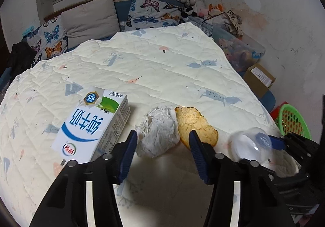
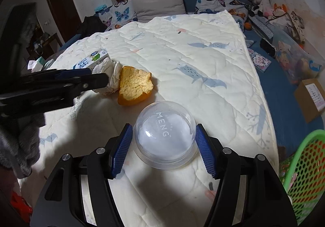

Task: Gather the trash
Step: 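Grasp the clear round lid with right tool while left grasps the crumpled tissue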

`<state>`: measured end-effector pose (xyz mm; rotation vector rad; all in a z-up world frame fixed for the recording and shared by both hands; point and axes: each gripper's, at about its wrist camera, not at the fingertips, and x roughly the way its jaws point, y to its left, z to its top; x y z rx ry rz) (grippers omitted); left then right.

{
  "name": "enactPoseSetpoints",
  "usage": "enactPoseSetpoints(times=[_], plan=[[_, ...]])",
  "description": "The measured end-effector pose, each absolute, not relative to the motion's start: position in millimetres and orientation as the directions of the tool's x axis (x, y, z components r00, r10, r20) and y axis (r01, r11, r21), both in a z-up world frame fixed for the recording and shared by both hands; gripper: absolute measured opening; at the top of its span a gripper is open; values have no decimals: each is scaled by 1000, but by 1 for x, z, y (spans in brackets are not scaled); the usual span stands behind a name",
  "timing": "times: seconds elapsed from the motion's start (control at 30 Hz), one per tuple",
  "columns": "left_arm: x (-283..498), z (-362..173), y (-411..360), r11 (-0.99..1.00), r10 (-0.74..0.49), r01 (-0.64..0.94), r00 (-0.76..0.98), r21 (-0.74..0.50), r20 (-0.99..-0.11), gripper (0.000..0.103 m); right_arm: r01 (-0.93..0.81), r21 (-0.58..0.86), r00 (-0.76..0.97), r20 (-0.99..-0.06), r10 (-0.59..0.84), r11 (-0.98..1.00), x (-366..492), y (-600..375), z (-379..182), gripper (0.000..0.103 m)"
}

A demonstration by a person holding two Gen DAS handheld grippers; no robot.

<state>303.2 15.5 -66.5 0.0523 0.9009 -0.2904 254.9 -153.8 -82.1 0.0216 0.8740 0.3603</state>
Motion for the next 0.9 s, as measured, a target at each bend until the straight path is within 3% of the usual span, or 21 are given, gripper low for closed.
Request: enactPoseSetpoints(times=[0.13, 0.3, 0.9], plan=[[307, -73, 16, 963, -211, 260, 583, -65, -785, 46, -295, 173, 592, -739, 322, 940, 248, -159, -79, 64], [309, -72, 19, 966, -205, 251, 589, -63, -781, 34, -290, 181, 599, -732, 326, 940, 237, -164, -75, 64], [238, -30, 19, 952, -267, 294, 652, -87, -710, 31, -233, 196, 651, -696, 303, 952, 190, -197, -57, 64]])
